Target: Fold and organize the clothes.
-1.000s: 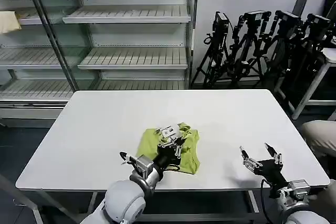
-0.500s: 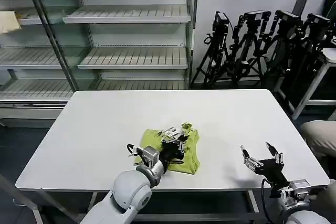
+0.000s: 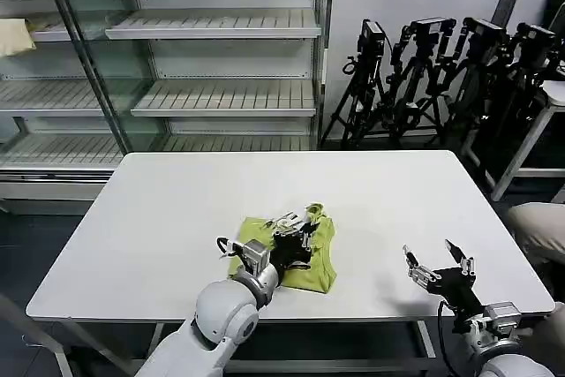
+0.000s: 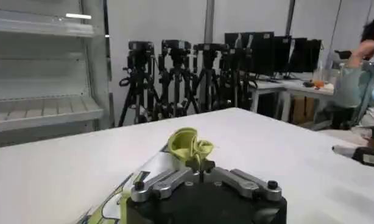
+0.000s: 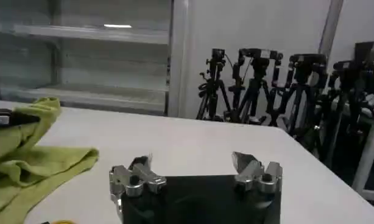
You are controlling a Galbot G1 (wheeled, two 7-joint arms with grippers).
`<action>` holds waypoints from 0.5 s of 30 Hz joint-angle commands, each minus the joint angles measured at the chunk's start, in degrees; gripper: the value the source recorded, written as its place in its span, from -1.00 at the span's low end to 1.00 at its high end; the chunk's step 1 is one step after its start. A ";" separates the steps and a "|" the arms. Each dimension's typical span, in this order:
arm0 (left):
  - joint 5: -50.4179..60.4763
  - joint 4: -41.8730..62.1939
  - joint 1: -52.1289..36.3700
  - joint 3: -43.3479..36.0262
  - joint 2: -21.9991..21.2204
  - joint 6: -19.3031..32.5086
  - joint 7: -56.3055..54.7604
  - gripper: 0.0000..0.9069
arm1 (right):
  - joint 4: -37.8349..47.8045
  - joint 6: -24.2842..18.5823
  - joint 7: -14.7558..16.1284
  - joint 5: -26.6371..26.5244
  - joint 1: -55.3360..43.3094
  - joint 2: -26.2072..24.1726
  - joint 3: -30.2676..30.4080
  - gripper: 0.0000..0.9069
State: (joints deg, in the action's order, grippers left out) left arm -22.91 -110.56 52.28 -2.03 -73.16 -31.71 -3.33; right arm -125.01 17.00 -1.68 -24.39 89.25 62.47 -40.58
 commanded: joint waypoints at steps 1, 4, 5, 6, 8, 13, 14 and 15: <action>0.73 1.06 -0.53 -0.36 -0.23 0.37 0.16 1.00 | -0.27 -0.03 -0.01 0.04 -0.01 0.04 -0.01 1.00; 0.03 1.29 -0.81 -0.23 -0.28 3.27 1.16 1.00 | -0.47 -0.03 0.00 0.01 -0.01 -0.02 -0.19 1.00; -0.45 1.21 -0.89 -0.19 -0.25 3.97 1.41 1.00 | -0.49 -0.03 0.02 0.01 -0.02 -0.02 -0.21 1.00; -1.76 1.00 -0.92 -0.15 -0.12 6.17 1.82 1.00 | -0.55 -0.04 0.02 0.02 -0.04 0.00 -0.25 1.00; -1.85 0.26 -0.88 0.38 0.03 7.85 2.50 1.00 | -0.71 -0.05 0.01 0.01 -0.02 0.12 -0.25 1.00; -3.08 -4.58 -1.10 5.49 1.33 11.42 3.02 1.00 | -1.07 -0.07 0.12 0.05 0.23 0.24 -0.18 1.00; -3.14 -6.90 -1.02 7.67 2.44 11.69 2.56 1.00 | -1.00 -0.08 0.09 0.04 0.16 0.27 -0.17 1.00; -2.97 -7.14 -0.80 8.47 3.09 11.72 2.34 1.00 | -1.00 -0.10 0.10 0.05 0.08 0.26 -0.19 1.00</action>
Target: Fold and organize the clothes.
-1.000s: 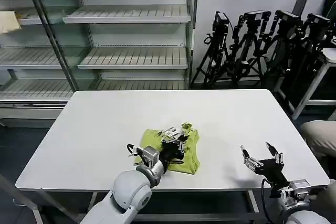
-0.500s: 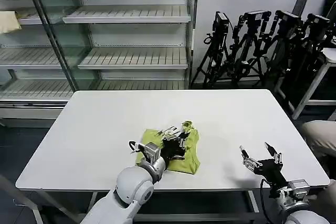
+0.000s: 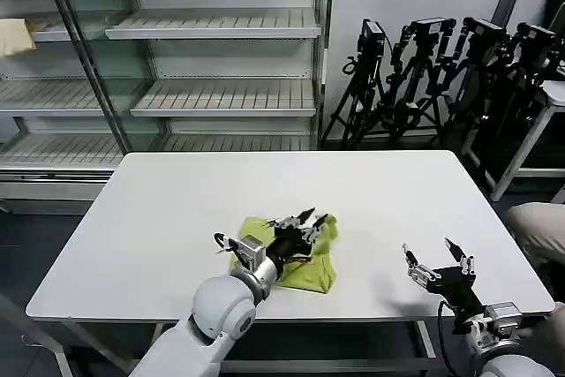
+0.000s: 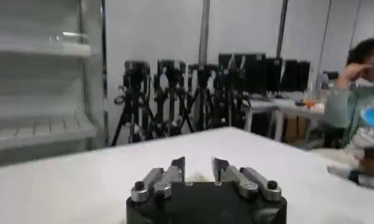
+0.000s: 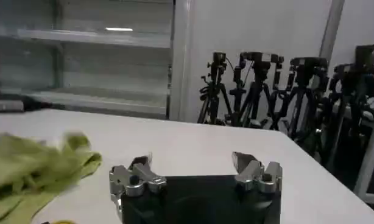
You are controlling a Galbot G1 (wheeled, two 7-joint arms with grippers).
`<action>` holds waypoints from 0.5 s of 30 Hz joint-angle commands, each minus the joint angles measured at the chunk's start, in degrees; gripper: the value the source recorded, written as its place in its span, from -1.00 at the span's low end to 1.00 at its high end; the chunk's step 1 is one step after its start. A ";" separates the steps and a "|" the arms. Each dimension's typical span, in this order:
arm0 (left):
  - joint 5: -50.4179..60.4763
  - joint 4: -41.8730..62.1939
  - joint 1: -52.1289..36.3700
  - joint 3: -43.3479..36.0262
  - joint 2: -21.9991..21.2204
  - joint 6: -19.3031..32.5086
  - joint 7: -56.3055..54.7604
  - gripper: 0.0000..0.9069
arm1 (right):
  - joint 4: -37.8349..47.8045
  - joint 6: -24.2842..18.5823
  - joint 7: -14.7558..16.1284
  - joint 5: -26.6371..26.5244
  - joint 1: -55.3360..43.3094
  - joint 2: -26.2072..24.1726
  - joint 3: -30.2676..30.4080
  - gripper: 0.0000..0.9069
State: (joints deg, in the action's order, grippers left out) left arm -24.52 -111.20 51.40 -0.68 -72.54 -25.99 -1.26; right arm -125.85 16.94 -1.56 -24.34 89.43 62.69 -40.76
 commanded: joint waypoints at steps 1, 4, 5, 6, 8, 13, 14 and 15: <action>-0.80 -7.59 0.39 8.79 3.84 5.59 -0.23 1.00 | -0.25 -0.04 0.02 -0.02 -0.08 0.03 -0.01 1.00; 3.96 -6.87 3.72 13.37 6.73 0.04 -3.06 1.00 | -0.27 -0.13 0.07 -0.02 -0.12 0.04 0.10 1.00; 4.33 -5.50 5.27 14.62 7.53 -1.53 -4.70 1.00 | -0.22 -0.17 0.10 -0.01 -0.16 0.08 0.16 1.00; 4.56 -4.13 6.21 15.36 7.94 -2.40 -5.82 1.00 | -0.15 -0.20 0.12 -0.01 -0.23 0.13 0.24 1.00; 4.24 -2.32 8.81 16.86 8.37 -4.94 -7.45 1.00 | 0.01 -0.23 0.10 0.00 -0.52 0.16 0.56 1.00; -1.58 -1.51 13.46 18.00 8.32 -7.10 -9.94 1.00 | 0.09 -0.24 0.09 0.02 -0.89 -0.08 0.78 1.00; -1.77 -1.58 13.71 17.87 8.35 -7.11 -9.80 1.00 | 0.10 -0.26 0.08 0.01 -0.87 -0.12 0.76 1.00; -2.69 -1.64 14.30 17.64 8.29 -7.13 -9.66 1.00 | 0.13 -0.27 0.08 0.01 -0.82 -0.15 0.69 1.00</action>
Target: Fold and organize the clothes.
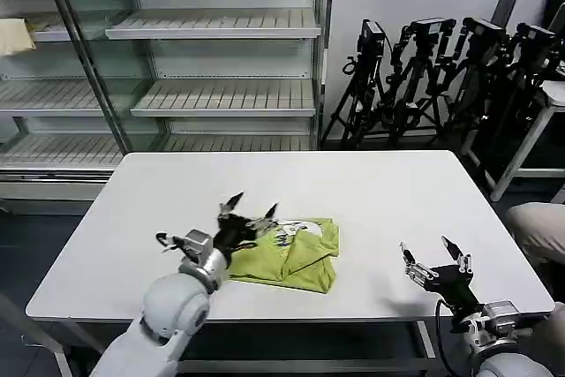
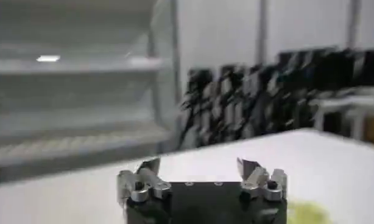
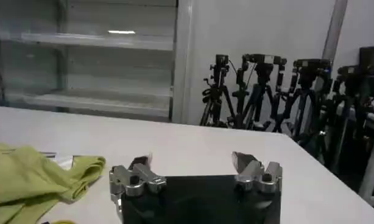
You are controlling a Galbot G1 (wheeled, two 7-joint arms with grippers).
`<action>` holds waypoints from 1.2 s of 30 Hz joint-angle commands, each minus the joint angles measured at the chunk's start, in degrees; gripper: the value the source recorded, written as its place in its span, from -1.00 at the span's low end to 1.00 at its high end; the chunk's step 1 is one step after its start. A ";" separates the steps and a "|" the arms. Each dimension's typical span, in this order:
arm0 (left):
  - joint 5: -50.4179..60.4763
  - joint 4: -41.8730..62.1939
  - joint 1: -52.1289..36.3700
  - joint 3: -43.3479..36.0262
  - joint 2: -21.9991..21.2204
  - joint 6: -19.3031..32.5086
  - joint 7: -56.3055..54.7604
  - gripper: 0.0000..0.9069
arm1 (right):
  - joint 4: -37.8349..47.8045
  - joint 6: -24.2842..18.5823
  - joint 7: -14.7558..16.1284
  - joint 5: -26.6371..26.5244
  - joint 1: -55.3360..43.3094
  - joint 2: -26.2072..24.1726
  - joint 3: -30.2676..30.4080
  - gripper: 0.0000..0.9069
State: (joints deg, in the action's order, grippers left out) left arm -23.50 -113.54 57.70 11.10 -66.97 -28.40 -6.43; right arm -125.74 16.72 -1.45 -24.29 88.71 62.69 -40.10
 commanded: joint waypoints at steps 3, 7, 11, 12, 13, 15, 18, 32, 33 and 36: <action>-6.92 0.72 8.74 4.81 2.11 -4.73 -4.70 1.00 | -0.04 -0.11 -0.03 -0.04 0.14 -0.12 -0.18 1.00; -10.21 1.05 8.78 3.47 0.91 -4.68 -4.75 1.00 | 0.04 -0.16 -0.03 -0.06 0.19 -0.09 -0.25 1.00; -11.59 2.05 8.04 2.72 -0.17 -4.62 -4.50 1.00 | 0.13 -0.17 -0.03 -0.02 0.17 -0.03 -0.08 1.00; -12.02 2.25 7.82 2.66 -0.50 -4.61 -4.47 1.00 | 0.18 -0.19 -0.04 0.00 0.13 0.00 -0.03 1.00; -12.30 2.42 7.58 2.64 -0.77 -4.59 -4.45 1.00 | 0.21 -0.20 -0.04 0.00 0.09 0.03 0.03 1.00; -13.20 2.70 7.06 2.64 -1.02 -4.53 -4.25 1.00 | 0.24 -0.21 -0.04 0.09 0.03 0.05 0.15 1.00; -14.01 3.63 6.31 2.61 -1.15 -4.45 -4.27 1.00 | 0.22 -0.21 -0.06 0.14 0.02 0.05 0.28 1.00; -14.12 5.83 5.23 1.74 -1.95 -4.64 -5.35 -0.98 | 0.18 -0.32 0.00 0.45 0.12 0.29 0.42 1.00; -14.08 5.82 5.24 1.70 -1.95 -4.65 -5.34 -0.98 | 0.13 -0.32 -0.03 0.45 0.15 0.30 0.44 1.00; -14.04 5.43 5.50 1.56 -1.97 -4.62 -5.28 -0.98 | 0.17 -0.33 -0.02 0.49 0.13 0.29 0.46 1.00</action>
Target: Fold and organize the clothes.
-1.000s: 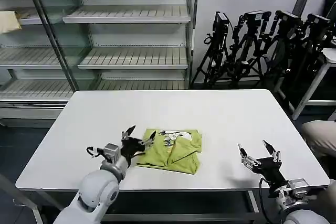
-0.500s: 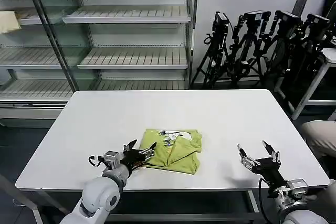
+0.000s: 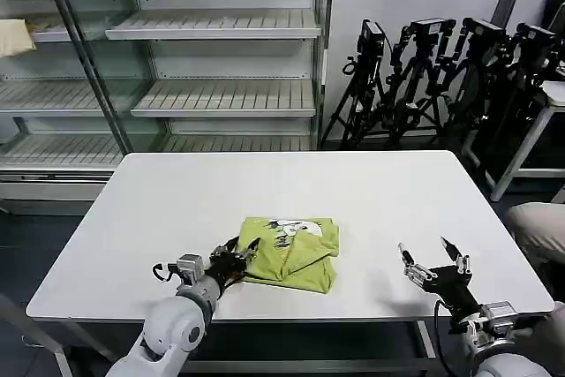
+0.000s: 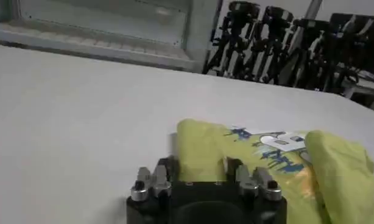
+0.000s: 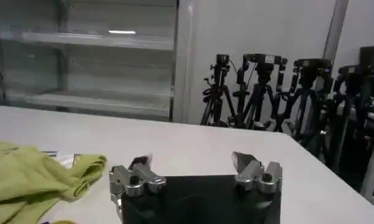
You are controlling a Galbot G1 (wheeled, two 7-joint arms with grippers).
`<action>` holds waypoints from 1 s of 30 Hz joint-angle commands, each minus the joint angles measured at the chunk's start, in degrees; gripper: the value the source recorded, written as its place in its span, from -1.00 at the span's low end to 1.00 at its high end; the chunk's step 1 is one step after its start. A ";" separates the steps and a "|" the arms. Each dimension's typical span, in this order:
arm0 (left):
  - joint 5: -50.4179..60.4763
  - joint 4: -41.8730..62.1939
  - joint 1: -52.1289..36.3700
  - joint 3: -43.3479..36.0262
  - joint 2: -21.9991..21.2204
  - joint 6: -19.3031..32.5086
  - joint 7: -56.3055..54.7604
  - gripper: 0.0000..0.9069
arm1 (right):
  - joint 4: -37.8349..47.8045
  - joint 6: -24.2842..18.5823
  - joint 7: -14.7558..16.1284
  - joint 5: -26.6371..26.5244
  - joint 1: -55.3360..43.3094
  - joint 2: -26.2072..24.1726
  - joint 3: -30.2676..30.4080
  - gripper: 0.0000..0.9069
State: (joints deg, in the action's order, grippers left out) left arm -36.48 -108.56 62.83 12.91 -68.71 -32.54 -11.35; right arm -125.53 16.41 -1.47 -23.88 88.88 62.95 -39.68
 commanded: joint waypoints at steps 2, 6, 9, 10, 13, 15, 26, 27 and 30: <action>-0.87 0.18 0.42 -0.30 -0.35 -0.47 -0.25 -0.98 | 0.00 -0.02 -0.02 0.10 -0.12 0.08 0.11 1.00; 5.61 1.08 0.32 -1.00 -0.36 2.23 0.95 -0.98 | -0.15 0.00 -0.03 0.13 -0.07 0.36 0.56 1.00; 5.57 0.93 0.20 -1.00 -0.44 2.41 1.17 -0.98 | 0.01 -0.04 -0.01 0.58 -0.03 0.62 0.98 1.00; 5.57 0.79 0.15 -0.83 -0.39 2.99 1.34 -0.98 | 0.06 -0.04 0.00 0.60 -0.07 0.68 1.06 1.00; 7.93 -0.08 0.06 1.15 0.79 4.06 0.88 -0.98 | 0.07 -0.04 0.13 0.66 -0.11 0.72 1.08 1.00; 10.18 -1.04 -0.07 4.48 3.38 4.82 2.41 -1.00 | 0.01 -0.04 0.16 0.65 -0.18 0.62 1.10 1.00; 18.60 6.47 3.04 39.98 27.48 6.35 16.32 -1.00 | 0.76 -0.89 0.68 1.83 -1.28 1.37 3.20 1.00; 19.46 6.79 2.81 41.43 28.89 6.76 17.08 -1.00 | 0.90 -0.94 0.73 1.87 -1.46 1.33 3.43 1.00; 19.77 4.09 2.05 43.04 29.26 7.77 17.93 -1.00 | 1.07 -0.99 0.70 1.86 -1.68 1.24 3.53 1.00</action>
State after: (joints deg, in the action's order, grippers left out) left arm -23.42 -105.90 64.56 34.39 -52.89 -27.67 -2.22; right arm -124.71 15.60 -0.79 -22.35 87.48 64.20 -36.92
